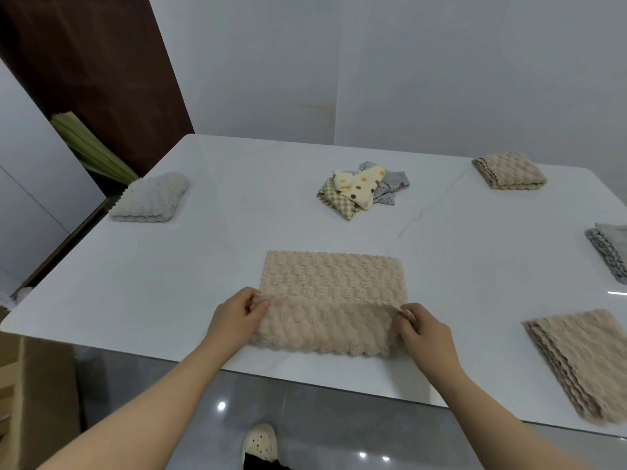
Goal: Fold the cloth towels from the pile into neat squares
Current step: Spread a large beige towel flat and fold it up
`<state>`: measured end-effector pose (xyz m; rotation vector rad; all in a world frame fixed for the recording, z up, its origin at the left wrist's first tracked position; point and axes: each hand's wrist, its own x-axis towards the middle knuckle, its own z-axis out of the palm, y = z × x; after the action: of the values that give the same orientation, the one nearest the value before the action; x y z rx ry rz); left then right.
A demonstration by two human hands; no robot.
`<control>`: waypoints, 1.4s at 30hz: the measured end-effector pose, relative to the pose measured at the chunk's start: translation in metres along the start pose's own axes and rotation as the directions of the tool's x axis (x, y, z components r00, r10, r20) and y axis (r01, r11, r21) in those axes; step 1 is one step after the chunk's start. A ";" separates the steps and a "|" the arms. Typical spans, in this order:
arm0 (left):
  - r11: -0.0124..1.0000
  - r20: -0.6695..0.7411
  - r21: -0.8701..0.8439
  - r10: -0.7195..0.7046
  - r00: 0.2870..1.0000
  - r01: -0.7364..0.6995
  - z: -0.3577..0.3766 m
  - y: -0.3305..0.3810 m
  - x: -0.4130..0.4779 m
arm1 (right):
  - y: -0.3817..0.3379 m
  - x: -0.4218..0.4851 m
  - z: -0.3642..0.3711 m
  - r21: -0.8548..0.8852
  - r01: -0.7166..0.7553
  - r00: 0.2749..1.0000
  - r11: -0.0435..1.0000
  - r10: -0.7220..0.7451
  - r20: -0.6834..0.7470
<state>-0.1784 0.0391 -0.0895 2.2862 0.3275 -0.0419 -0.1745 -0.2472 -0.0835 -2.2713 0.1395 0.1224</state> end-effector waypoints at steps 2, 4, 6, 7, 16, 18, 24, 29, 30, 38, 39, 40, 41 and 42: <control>0.999 0.022 -0.012 -0.042 0.999 0.042 0.000 0.000 0.002 | 0.002 0.004 -0.001 -0.003 -0.022 0.999 1.000 0.022 0.047; 0.995 0.084 0.079 -0.067 0.994 0.060 0.001 -0.002 0.005 | 0.005 0.006 0.000 -0.047 -0.029 0.996 0.998 0.033 0.086; 0.992 0.108 0.109 -0.083 0.991 0.071 0.002 -0.004 0.008 | 0.006 0.008 -0.001 -0.066 -0.030 0.995 0.997 0.036 0.095; 0.992 0.109 0.110 -0.081 0.991 0.069 0.001 -0.003 0.011 | 0.006 0.009 -0.002 -0.062 -0.028 0.995 0.998 0.034 0.093; 0.970 0.003 -0.217 -0.115 0.993 0.113 -0.005 0.019 0.043 | -0.012 0.039 -0.012 0.208 -0.100 0.991 0.973 0.115 -0.065; 0.956 0.018 -0.260 -0.134 0.991 0.134 -0.006 0.022 0.057 | -0.015 0.052 -0.012 0.241 -0.134 0.984 0.961 0.159 -0.086; 0.945 0.126 -0.247 -0.187 0.974 0.213 -0.003 0.024 0.097 | -0.020 0.080 -0.004 0.264 -0.227 0.959 0.937 0.263 -0.109; 0.958 0.219 -0.162 -0.199 0.955 0.236 0.000 0.015 0.121 | -0.023 0.091 0.009 0.244 -0.303 0.932 0.921 0.340 -0.127; 0.963 0.228 -0.135 -0.200 0.953 0.235 0.001 0.014 0.125 | -0.022 0.092 0.011 0.244 -0.315 0.926 0.917 0.353 -0.132; 0.974 0.228 -0.048 -0.205 0.952 0.222 0.008 0.008 0.138 | -0.024 0.106 0.010 0.156 -0.334 0.935 0.930 0.348 -0.071; 0.974 0.227 -0.044 -0.206 0.952 0.222 0.009 0.008 0.138 | -0.025 0.107 0.009 0.141 -0.328 0.938 0.934 0.340 -0.064; 0.975 0.222 -0.032 -0.206 0.953 0.218 0.009 0.007 0.138 | -0.024 0.108 0.009 0.126 -0.324 0.941 0.938 0.333 -0.057; 0.977 0.215 -0.017 -0.202 0.955 0.211 0.010 0.007 0.137 | -0.024 0.109 0.010 0.112 -0.324 0.942 0.939 0.331 -0.050; 0.979 0.208 -0.003 -0.197 0.958 0.202 0.011 0.007 0.136 | -0.024 0.109 0.010 0.099 -0.327 0.942 0.940 0.332 -0.044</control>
<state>-0.0444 0.0570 -0.1100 2.1933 0.4453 -0.3747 -0.0634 -0.2310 -0.0869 -2.1451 0.5484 0.2186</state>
